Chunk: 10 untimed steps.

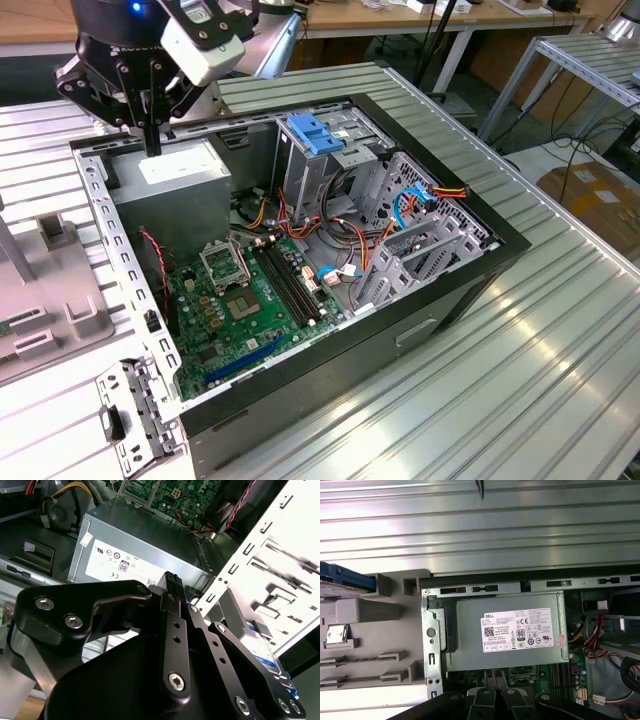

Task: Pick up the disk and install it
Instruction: 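Reach for the disk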

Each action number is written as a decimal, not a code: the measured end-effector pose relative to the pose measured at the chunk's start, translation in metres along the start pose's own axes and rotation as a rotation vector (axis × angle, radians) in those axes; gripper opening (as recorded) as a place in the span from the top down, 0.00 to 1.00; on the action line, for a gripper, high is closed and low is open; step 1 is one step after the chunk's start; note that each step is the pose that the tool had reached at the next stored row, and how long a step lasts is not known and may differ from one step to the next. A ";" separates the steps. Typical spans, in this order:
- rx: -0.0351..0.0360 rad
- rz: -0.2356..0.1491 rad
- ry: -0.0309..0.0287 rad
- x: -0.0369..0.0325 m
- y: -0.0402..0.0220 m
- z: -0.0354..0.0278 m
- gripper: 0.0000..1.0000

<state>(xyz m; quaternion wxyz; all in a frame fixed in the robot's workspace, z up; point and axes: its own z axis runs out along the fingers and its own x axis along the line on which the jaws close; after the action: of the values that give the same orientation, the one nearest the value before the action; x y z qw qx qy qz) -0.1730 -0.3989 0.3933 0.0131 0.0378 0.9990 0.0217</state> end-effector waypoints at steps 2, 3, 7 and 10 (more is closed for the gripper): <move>0.0000 0.000 0.0000 0.0004 0.0000 0.0000 0.89; 0.0001 0.000 0.0000 0.0008 -0.0001 0.0000 0.89; 0.0000 0.000 0.0000 0.0021 -0.0002 -0.0001 0.89; 0.0000 0.000 0.0000 0.0031 -0.0002 -0.0001 0.89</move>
<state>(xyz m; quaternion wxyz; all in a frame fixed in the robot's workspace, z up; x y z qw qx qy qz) -0.1762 -0.3989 0.3933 0.0131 0.0378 0.9990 0.0217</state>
